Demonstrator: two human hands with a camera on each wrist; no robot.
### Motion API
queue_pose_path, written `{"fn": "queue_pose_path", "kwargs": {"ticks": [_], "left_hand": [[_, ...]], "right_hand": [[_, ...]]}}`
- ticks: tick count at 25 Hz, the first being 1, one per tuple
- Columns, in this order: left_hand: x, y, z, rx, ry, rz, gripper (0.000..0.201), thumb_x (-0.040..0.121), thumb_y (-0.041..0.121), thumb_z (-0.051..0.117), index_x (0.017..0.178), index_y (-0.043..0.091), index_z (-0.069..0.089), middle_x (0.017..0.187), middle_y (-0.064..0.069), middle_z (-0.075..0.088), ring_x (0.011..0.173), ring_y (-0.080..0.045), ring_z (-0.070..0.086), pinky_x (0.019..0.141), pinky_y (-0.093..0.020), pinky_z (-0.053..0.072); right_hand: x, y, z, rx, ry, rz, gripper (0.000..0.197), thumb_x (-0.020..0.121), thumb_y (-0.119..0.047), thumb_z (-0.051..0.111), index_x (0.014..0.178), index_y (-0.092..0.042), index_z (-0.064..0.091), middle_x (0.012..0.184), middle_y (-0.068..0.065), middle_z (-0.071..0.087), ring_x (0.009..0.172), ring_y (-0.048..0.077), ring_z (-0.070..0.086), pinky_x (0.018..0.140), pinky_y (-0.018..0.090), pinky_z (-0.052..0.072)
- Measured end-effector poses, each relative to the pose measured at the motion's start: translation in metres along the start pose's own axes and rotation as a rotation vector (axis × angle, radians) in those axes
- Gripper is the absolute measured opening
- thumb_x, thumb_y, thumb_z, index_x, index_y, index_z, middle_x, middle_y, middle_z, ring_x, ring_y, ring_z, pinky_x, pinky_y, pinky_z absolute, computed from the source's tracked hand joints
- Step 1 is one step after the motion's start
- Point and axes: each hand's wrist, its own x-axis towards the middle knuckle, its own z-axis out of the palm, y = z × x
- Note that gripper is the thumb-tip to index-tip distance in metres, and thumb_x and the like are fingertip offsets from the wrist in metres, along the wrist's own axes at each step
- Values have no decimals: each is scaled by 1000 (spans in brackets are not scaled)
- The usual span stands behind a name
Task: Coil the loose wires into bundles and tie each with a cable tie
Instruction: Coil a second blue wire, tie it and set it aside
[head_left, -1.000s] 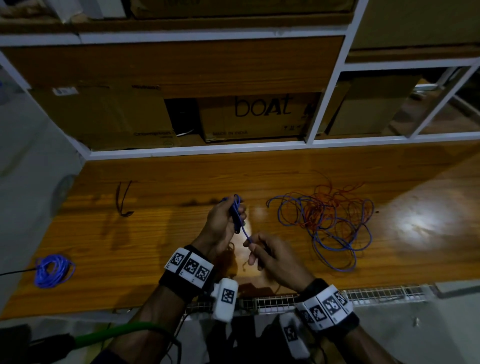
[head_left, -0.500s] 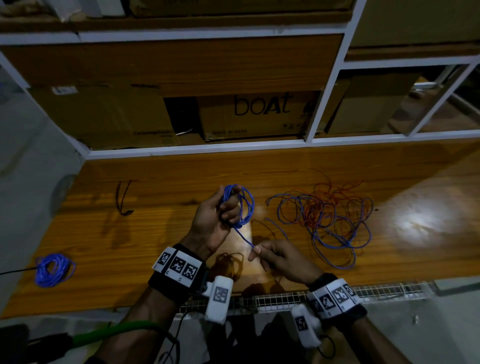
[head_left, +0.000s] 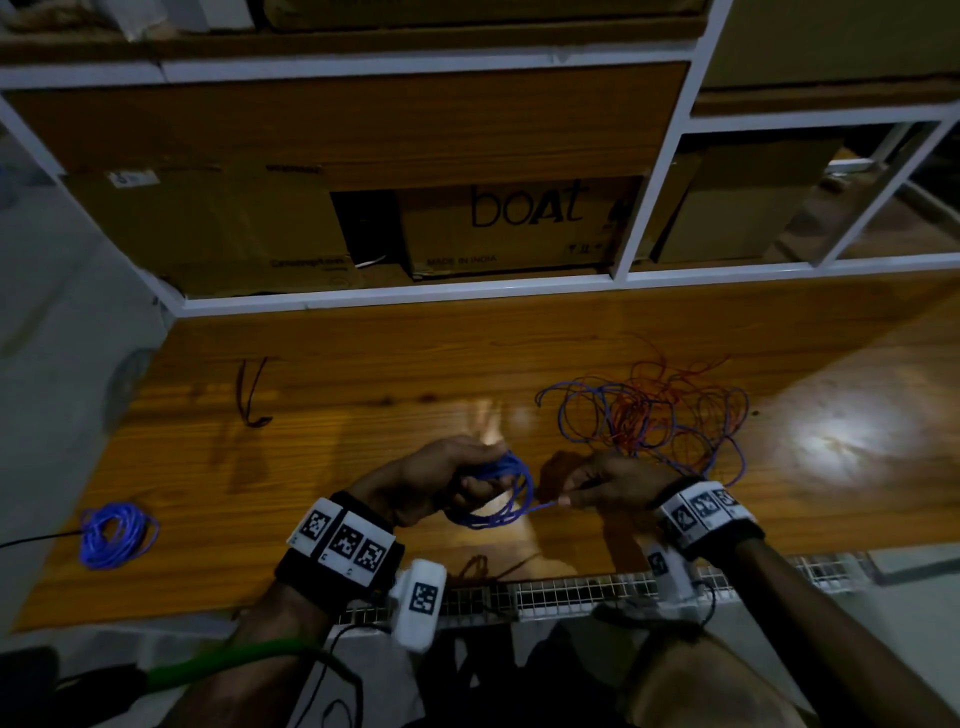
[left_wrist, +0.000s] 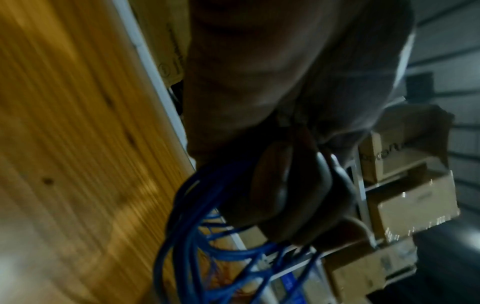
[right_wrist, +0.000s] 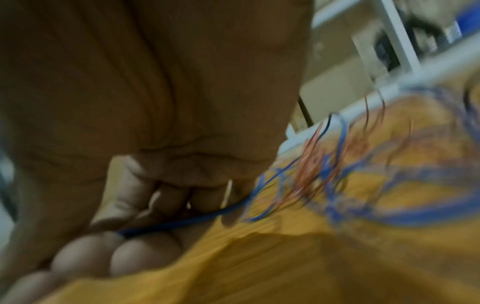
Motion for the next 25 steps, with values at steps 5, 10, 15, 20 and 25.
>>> {"fn": "queue_pose_path", "kwargs": {"ticks": [5,10,15,20,25], "left_hand": [[19,-20,9,402,55,-155,52,109,33,37,70,19,68,47,7,43,37,-9,26,43,-23,21],[35,-26,6,371,304,-223,49,110,39,31,86,10,63,44,8,47,34,-8,30,45,-23,24],[40,-31,12,183,436,-184,72,101,66,20,98,7,61,58,3,48,45,-10,38,43,-22,27],[46,-41,8,39,518,-60,68,100,66,27,87,10,63,59,3,53,47,-10,42,44,-22,30],[44,-40,1,36,621,77,53,105,49,40,69,16,62,58,-4,53,47,-15,41,52,-29,30]], "right_hand": [[11,-16,-18,-749,294,18,32,96,-42,60,117,-20,69,103,4,72,90,25,64,78,30,40],[-8,-54,5,-968,746,-137,19,91,-45,64,88,-26,64,77,3,70,67,30,66,56,31,43],[-8,-77,30,-569,712,60,8,99,-34,53,94,-29,58,86,-1,68,80,23,64,65,38,55],[-1,-80,69,94,612,-88,31,97,-2,54,109,-27,68,85,-13,71,81,0,67,71,22,53],[3,-88,88,229,585,-174,44,96,4,56,131,-22,61,103,-10,73,96,-6,67,82,10,51]]}}
